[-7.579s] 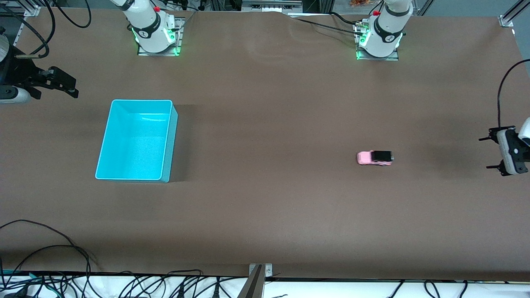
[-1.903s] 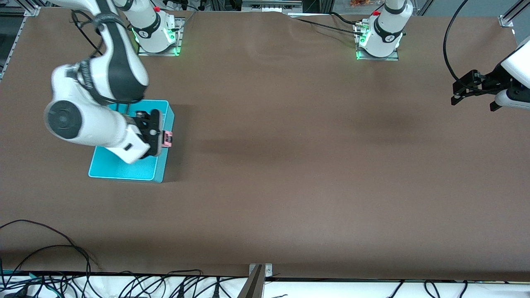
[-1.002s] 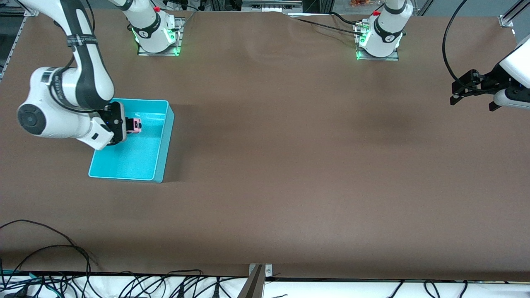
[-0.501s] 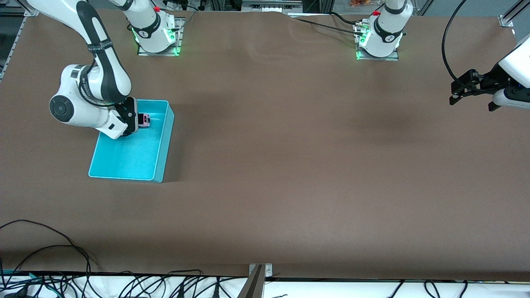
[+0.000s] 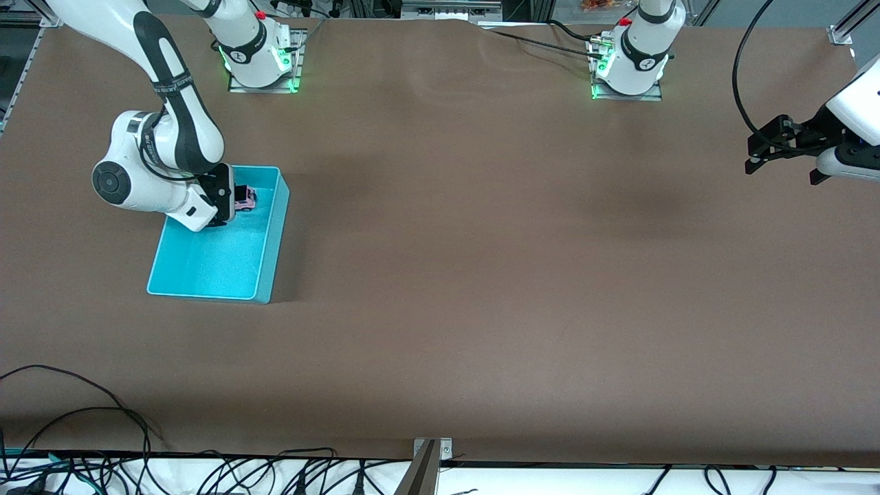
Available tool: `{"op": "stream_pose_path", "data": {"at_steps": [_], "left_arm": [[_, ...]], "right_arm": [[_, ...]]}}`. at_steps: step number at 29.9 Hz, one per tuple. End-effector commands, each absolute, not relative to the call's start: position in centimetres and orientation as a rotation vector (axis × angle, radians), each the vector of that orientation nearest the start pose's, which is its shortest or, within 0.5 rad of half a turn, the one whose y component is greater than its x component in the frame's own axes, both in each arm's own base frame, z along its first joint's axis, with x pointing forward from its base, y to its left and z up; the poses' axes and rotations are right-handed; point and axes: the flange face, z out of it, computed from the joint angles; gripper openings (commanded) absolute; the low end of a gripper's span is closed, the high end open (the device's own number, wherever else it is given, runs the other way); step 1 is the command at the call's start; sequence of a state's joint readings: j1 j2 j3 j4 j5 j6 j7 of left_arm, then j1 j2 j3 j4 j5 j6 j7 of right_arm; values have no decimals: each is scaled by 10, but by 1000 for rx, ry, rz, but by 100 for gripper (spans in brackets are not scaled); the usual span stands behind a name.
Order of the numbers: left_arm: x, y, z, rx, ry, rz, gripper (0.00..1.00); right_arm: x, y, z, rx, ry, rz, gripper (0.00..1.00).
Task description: Wind and store pink jeep toy
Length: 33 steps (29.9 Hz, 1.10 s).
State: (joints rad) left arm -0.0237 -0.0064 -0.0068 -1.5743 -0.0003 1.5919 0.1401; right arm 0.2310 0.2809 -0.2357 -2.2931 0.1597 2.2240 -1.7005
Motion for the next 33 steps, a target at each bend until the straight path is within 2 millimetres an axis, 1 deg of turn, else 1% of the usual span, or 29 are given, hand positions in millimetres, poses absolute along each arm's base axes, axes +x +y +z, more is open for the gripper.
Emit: {"op": "stream_pose_path", "data": {"at_steps": [1, 4, 6, 9, 10, 13, 15, 16, 18, 22, 24, 26, 27, 29, 33], "left_arm": [[555, -20, 637, -3120, 261, -40, 100], [555, -20, 637, -3120, 261, -40, 100], [555, -20, 637, -3120, 261, -40, 100], [555, -21, 637, -3120, 264, -40, 100], [554, -21, 637, -3120, 264, -35, 100], [554, -21, 637, -3120, 264, -35, 100], [554, -20, 637, -3120, 261, -35, 100], [555, -20, 636, -3120, 261, -33, 100], [554, -20, 636, -3120, 261, -33, 100], [554, -20, 636, -3120, 261, -33, 100], [554, -20, 637, -3120, 261, -35, 100], [554, -22, 637, -3120, 266, -35, 100], [554, -22, 637, -3120, 266, -35, 100], [554, -22, 637, -3120, 266, -35, 100], [554, -23, 637, -3120, 268, -35, 100]], "right_arm": [[497, 3, 215, 2397, 2427, -270, 100], [511, 5, 231, 2376, 2420, -221, 100], [523, 7, 247, 2367, 2426, -201, 100], [550, 17, 283, 2340, 2455, -177, 100], [559, 19, 298, 2332, 2463, -167, 100], [580, 26, 338, 2339, 2448, -140, 100], [594, 27, 368, 2361, 2399, -102, 100], [600, 27, 385, 2401, 2346, -90, 100], [606, 27, 410, 2478, 2252, -85, 100], [613, 29, 454, 2666, 2002, -80, 100], [613, 29, 479, 2779, 1817, -63, 100], [613, 31, 499, 2873, 1619, -40, 100], [614, 33, 505, 2928, 1506, -34, 100], [616, 34, 517, 3006, 1331, -33, 100], [617, 37, 540, 3097, 1069, -23, 100]]}}
